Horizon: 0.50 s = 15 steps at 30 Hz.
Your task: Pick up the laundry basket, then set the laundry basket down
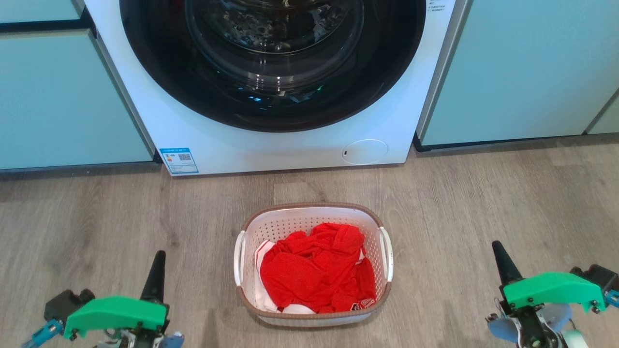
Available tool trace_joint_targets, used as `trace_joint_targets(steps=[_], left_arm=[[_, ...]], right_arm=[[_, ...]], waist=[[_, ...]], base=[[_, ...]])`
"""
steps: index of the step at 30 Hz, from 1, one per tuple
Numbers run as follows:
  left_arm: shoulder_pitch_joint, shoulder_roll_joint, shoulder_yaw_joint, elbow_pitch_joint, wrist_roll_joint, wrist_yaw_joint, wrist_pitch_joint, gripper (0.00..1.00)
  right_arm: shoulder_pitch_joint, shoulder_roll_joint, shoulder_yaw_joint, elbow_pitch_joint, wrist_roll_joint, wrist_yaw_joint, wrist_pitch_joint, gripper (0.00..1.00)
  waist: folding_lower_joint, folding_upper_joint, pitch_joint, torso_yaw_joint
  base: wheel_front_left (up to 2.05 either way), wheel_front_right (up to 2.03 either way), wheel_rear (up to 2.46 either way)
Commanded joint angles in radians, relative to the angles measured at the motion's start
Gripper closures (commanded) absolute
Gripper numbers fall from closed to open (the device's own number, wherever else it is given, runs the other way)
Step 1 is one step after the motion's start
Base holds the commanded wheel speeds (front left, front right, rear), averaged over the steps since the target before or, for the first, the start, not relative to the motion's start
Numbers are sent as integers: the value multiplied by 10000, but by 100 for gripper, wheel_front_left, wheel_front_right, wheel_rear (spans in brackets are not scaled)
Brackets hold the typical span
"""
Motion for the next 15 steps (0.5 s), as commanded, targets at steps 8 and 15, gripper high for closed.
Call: trace_joint_targets(steps=[8,15], left_arm=[[-836,171,529,-209,-1081,-234,272,100],[-1029,172,706,-166,-1983,-386,506,100]], right_arm=[[-552,-147,-106,-423,1089,-13,257,100],[-627,-145,-265,-468,1980,-14,491,100]], waist=[[0,-1,5,-10],[0,-1,11,-20]], base=[[0,0,0],[0,0,0]])
